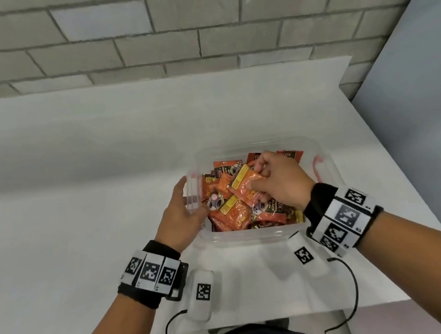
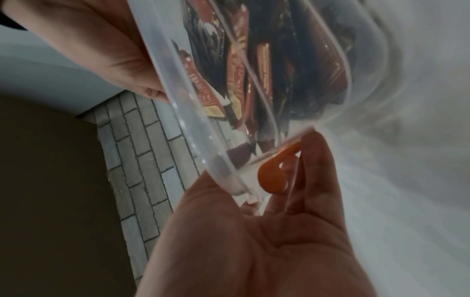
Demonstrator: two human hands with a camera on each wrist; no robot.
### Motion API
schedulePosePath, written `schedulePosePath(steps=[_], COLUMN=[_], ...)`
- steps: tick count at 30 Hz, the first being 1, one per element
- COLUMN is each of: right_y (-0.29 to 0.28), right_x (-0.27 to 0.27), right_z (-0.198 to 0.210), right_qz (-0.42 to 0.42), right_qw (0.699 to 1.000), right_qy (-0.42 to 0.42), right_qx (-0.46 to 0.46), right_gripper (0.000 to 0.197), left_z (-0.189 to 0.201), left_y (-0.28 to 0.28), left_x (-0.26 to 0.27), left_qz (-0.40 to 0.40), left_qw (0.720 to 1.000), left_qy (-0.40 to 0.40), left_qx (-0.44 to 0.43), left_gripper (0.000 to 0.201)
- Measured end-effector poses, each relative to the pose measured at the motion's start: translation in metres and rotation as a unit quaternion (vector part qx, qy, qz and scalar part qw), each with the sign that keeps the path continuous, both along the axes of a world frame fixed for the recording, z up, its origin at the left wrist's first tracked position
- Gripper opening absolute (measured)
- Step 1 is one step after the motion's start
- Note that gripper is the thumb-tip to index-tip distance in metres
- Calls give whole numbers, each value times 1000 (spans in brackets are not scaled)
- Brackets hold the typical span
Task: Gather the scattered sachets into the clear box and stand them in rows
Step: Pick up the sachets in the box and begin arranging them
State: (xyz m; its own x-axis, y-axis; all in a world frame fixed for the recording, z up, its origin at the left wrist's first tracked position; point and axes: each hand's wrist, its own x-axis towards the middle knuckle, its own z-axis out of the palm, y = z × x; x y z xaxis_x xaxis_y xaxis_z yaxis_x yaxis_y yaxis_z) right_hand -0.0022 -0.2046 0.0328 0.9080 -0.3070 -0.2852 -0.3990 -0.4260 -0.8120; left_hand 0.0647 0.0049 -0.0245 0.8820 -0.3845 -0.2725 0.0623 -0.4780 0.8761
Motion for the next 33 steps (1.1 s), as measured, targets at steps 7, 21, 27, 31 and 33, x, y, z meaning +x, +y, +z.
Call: schedulePosePath(steps=[7,21,27,31,33], right_y=[9,-4,23,37,30], right_x=[-8,-25,-21,-22,-26], right_z=[-8,7,-1,-3,6], right_qz=[37,-35,-31,-10,-20], right_qw=[991,984,982,984,985], right_qy=[51,155,173,166,163], right_qx=[-115,-84,66,68,55], right_gripper=[28,75,68,63,67], left_z=[7,21,27,28,30], left_y=[5,3,0,2,6], left_x=[-12,4,15,17,19], left_qz=[6,75,26,22,23], left_qw=[1000,995,992,990,989], left_qy=[2,53,118,132,140], left_qx=[9,-39,-40,-37,-38], left_gripper=[74,59,59,58,60])
